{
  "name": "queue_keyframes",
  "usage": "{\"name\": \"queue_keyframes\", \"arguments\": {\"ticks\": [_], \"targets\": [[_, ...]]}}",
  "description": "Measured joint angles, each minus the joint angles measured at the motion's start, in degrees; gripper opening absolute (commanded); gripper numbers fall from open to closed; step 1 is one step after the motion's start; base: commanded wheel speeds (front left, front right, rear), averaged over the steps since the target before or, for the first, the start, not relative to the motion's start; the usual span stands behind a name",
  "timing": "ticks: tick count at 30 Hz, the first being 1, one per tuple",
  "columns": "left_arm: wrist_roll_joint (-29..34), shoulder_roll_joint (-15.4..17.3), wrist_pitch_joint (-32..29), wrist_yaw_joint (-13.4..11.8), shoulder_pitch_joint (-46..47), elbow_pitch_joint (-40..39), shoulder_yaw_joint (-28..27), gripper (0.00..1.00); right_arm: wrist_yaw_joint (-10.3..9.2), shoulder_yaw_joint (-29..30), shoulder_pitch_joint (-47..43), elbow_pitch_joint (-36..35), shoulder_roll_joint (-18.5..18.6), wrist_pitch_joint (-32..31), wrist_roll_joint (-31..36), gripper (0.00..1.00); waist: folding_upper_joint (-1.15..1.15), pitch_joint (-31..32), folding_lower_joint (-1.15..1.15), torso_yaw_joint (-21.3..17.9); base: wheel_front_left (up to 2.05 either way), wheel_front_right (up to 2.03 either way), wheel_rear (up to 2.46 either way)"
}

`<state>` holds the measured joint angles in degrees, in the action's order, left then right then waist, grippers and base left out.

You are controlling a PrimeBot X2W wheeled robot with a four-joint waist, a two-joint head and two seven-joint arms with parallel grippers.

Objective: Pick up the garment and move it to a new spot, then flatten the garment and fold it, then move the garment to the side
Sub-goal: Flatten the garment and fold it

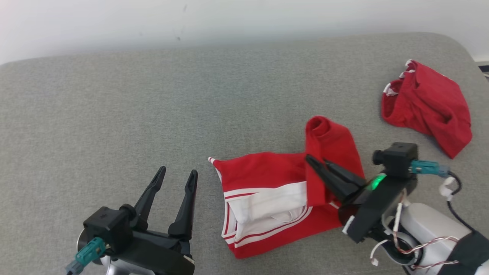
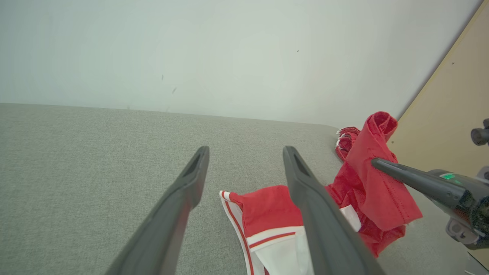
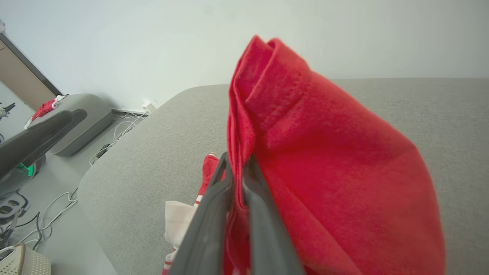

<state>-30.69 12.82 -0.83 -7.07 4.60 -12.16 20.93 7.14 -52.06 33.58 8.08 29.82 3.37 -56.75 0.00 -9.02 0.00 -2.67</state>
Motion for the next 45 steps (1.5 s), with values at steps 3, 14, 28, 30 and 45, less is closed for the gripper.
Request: {"name": "queue_keyframes", "arguments": {"ticks": [3, 14, 28, 30, 45], "targets": [[-0.07, -0.43, 0.0, 0.02, 0.58, 0.03, 0.34, 1.0, 0.0, -1.79, 1.32, 0.24, -1.64, -1.47, 0.25, 0.0, 0.0, -0.2, 0.0, 0.94, 0.0, 0.0, 0.0], [-0.31, -1.4, 0.71, 0.08, 1.28, 0.49, 0.49, 1.0, 0.0, -5.7, 4.4, 7.91, -5.73, -6.25, 0.22, 0.0, 0.0, -1.37, 0.0, 5.31, 0.0, 0.0, 0.0], [-0.53, -1.6, 2.02, 0.09, 1.98, 1.15, -0.21, 1.0, 0.0, -11.25, 6.09, 13.99, -10.47, -10.39, 0.14, 0.0, 0.0, -2.02, 0.0, 6.98, 0.0, 0.0, 0.0], [-0.56, -1.63, 2.02, 0.1, 1.98, 1.24, -0.2, 1.0, 0.0, -11.55, 6.09, 14.36, -10.78, -10.44, 0.14, 0.0, 0.01, -2.01, 0.01, 6.91, 0.0, 0.0, 0.0], [-0.65, -1.63, 2.52, 0.53, 1.98, 2.27, -0.11, 1.0, 0.0, -15.64, 8.25, 15.12, -13.57, -9.98, 1.54, 1.0, 0.0, -1.38, 0.0, 5.88, 0.0, 0.0, 0.0]]}}
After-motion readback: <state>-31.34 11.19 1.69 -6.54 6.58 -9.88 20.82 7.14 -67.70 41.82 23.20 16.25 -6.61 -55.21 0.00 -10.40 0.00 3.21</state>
